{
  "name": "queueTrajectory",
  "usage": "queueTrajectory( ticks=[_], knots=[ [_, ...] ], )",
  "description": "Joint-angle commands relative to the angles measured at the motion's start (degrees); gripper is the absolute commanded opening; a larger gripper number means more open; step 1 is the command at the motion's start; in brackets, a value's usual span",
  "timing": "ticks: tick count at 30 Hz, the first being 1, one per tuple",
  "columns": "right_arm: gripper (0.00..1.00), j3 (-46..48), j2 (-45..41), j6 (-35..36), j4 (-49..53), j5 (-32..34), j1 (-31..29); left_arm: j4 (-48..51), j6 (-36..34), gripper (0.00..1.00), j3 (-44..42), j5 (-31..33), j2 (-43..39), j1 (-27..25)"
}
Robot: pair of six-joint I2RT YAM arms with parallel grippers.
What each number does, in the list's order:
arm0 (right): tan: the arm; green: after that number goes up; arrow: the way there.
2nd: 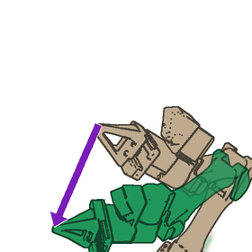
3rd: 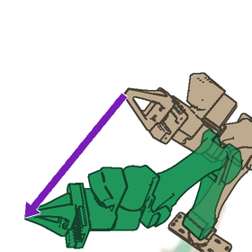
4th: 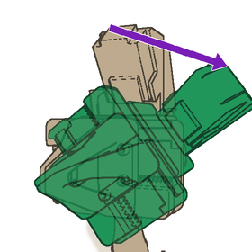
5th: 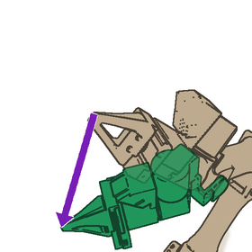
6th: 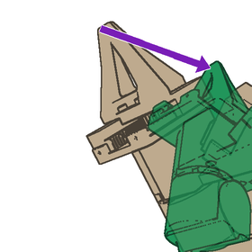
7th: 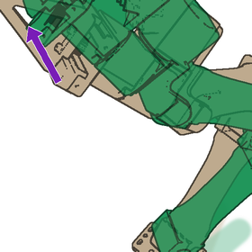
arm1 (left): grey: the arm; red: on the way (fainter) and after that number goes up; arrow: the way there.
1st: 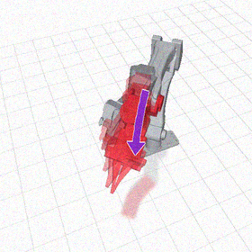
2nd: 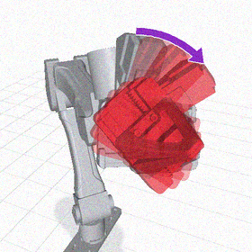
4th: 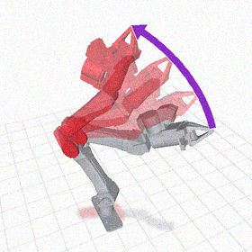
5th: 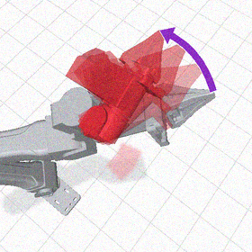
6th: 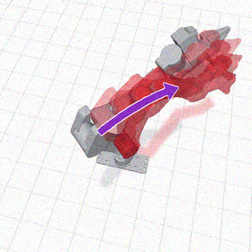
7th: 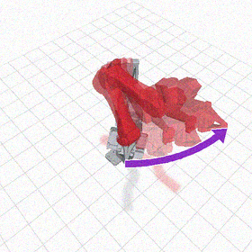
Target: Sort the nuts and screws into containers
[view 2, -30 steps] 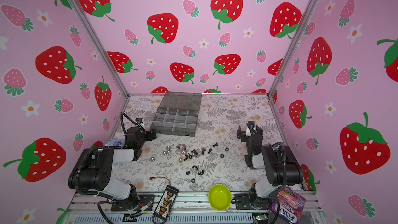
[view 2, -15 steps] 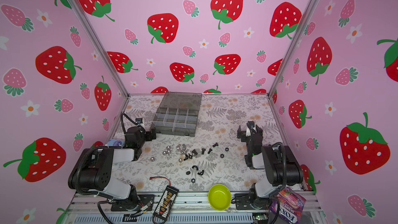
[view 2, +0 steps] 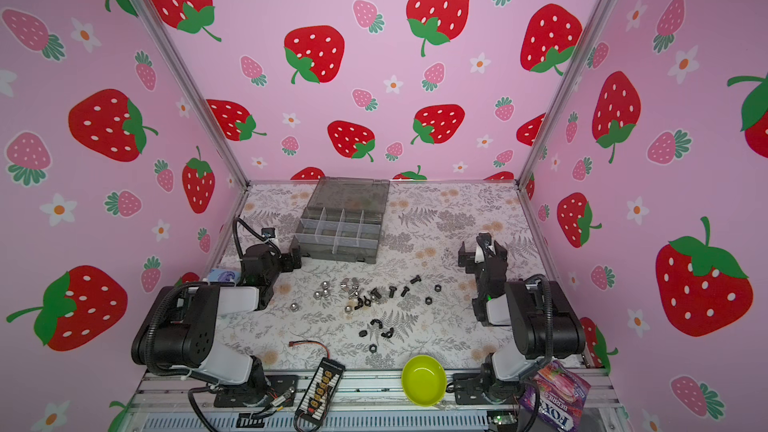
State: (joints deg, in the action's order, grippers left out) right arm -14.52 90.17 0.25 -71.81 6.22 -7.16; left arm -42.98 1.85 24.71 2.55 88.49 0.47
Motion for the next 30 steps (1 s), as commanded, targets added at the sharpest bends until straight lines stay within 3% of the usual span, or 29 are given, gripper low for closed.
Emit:
queueTrajectory(
  ticks=[1, 13, 19, 30],
  knots=[
    [1.0, -0.88, 0.09, 0.1, 0.16, 0.19, 0.3, -0.61, -0.04, 0.99, 1.58, 0.0, 0.31, -0.14],
    [1.0, -0.8, -0.02, 0.19, -0.21, 0.05, 0.31, -0.19, 2.65, 0.99, 0.33, 0.77, -2.76, 1.7],
    [1.0, -3.31, -3.32, 0.54, 6.81, -0.04, 0.21, 6.37, 2.46, 0.99, 1.31, 0.92, -9.25, 1.66],
    [1.0, -5.85, -15.16, -2.35, 21.88, 6.99, -2.2, 19.06, 5.39, 0.99, 2.96, 3.52, -20.86, 1.46]
  ],
)
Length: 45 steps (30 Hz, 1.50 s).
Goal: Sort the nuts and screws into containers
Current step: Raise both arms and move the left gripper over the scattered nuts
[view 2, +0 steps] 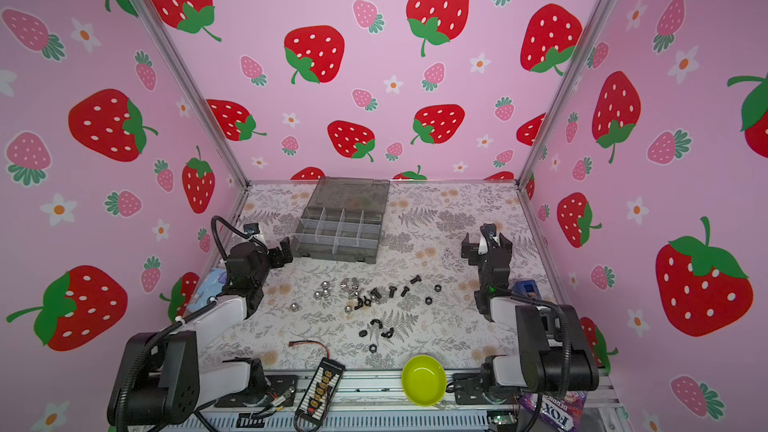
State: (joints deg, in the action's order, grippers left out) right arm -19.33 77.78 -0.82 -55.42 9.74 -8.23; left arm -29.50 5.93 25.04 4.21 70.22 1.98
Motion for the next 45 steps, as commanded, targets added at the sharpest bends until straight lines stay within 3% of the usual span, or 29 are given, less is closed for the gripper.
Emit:
queueTrajectory(
  ticks=[1, 10, 18, 30, 39, 45],
  knots=[
    [1.0, -1.13, -3.84, -1.5, 6.52, 4.66, -1.74, 6.66, 1.8, 0.99, 2.89, 2.45, -3.66, -0.04],
    [1.0, -7.58, -11.35, -13.44, 25.58, 12.37, -4.73, 17.62, 9.21, 0.99, 9.05, 6.88, -7.84, -0.18],
    [1.0, -15.43, -10.6, -22.87, 40.5, 17.2, -8.68, 25.82, 16.87, 0.99, 17.49, 7.16, -1.9, -0.04],
    [1.0, -23.22, -6.61, -29.65, 54.79, 16.83, -11.63, 34.03, 20.29, 0.99, 26.49, -0.52, 11.88, 0.0],
    [1.0, -25.07, -3.75, -32.26, 56.88, 15.88, -12.58, 32.25, 19.39, 0.99, 31.54, -13.48, 22.93, -0.19],
    [1.0, -26.45, -2.02, -32.58, 57.48, 15.77, -12.85, 32.4, 19.16, 0.98, 30.91, -14.29, 25.06, -0.55]
  ],
)
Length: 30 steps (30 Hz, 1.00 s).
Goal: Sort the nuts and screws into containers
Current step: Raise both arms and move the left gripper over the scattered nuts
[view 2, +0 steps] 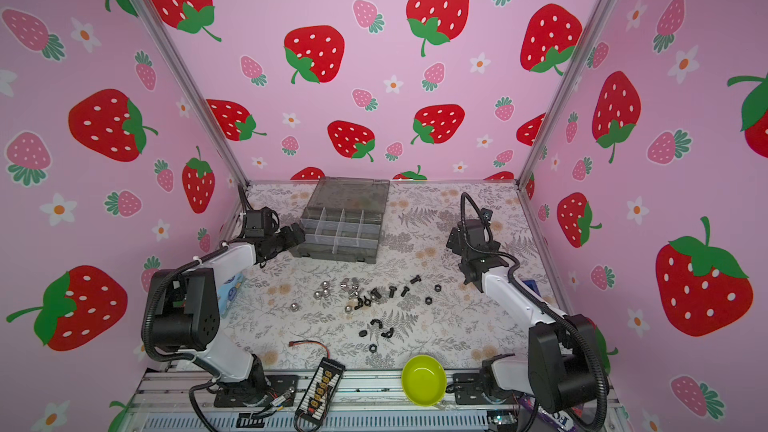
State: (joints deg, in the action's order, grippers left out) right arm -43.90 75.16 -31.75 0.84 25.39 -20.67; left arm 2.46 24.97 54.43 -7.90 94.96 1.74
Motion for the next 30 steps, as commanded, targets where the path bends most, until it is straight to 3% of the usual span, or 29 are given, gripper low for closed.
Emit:
queueTrajectory(
  ticks=[1, 19, 25, 30],
  knots=[
    [1.0, -2.05, 0.78, -1.65, 1.22, 0.22, -0.43, 0.31, 0.09, 0.98, 1.24, -2.49, 0.46, -0.34],
    [1.0, -2.77, 2.9, -3.41, 1.71, 0.9, -0.6, 1.39, 1.48, 0.98, -0.03, -4.57, -1.26, -7.29],
    [1.0, -3.38, 2.97, -3.41, 2.86, 1.81, -0.6, 6.59, 3.9, 0.95, -2.94, 1.6, -8.86, -7.79],
    [1.0, -3.48, 3.05, -4.17, 4.28, 3.08, -0.61, 16.82, 4.3, 0.9, -4.23, 8.85, -16.52, -9.99]
  ],
)
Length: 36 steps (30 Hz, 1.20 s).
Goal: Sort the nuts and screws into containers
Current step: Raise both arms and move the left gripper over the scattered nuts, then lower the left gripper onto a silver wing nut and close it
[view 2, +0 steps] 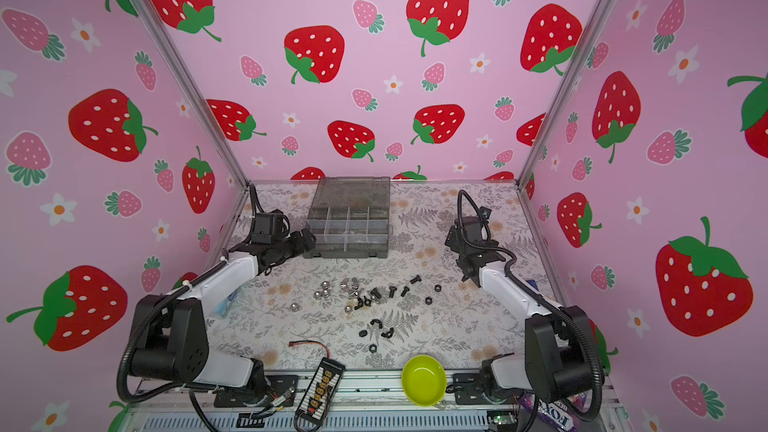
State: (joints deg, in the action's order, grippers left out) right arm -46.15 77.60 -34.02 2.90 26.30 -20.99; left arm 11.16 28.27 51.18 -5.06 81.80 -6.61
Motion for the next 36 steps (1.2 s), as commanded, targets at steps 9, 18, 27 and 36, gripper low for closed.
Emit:
queueTrajectory(
  ticks=[9, 18, 27, 36],
  knots=[
    [1.0, -0.79, -0.32, -4.78, 3.43, 5.34, -0.28, 15.43, 1.23, 0.84, -2.57, 12.18, -8.46, -20.22],
    [1.0, 0.18, -2.23, -6.4, 4.17, 6.96, -0.3, 13.67, -0.65, 0.7, -1.7, 13.32, -0.57, -34.47],
    [1.0, 0.54, -2.87, -6.54, 5.29, 8.29, -0.28, 10.89, -6.2, 0.54, -0.5, 9.84, 4.55, -37.12],
    [1.0, -0.17, -2.23, -6.79, 5.94, 8.81, -0.28, 10.44, -6.17, 0.38, -0.06, 8.91, 8.26, -38.04]
  ],
)
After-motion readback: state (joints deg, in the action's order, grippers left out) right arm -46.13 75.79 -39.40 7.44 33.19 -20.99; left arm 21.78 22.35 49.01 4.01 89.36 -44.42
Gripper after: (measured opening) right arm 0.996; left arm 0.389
